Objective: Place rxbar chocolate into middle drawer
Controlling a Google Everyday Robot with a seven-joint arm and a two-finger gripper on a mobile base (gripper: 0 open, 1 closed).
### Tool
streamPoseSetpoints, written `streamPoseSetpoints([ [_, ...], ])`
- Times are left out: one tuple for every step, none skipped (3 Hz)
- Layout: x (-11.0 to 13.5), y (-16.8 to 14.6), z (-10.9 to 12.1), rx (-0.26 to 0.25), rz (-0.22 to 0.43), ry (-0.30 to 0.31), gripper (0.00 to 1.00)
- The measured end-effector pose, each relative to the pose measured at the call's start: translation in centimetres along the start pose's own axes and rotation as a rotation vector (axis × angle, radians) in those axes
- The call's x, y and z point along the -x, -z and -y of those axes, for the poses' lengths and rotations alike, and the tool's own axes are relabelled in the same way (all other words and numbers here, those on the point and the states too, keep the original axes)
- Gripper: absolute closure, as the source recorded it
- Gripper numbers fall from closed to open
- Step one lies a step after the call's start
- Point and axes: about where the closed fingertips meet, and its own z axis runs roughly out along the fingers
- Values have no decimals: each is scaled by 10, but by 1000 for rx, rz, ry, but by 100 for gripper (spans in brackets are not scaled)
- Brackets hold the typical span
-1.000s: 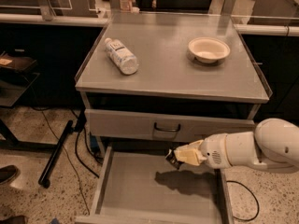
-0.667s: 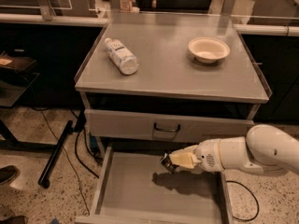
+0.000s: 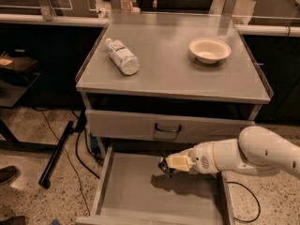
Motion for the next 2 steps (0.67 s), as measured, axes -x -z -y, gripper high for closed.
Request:
streamPoseSetpoints([
  [-22, -21, 3, 49, 3, -53, 100],
  [-69, -62, 14, 151, -5, -184, 100],
])
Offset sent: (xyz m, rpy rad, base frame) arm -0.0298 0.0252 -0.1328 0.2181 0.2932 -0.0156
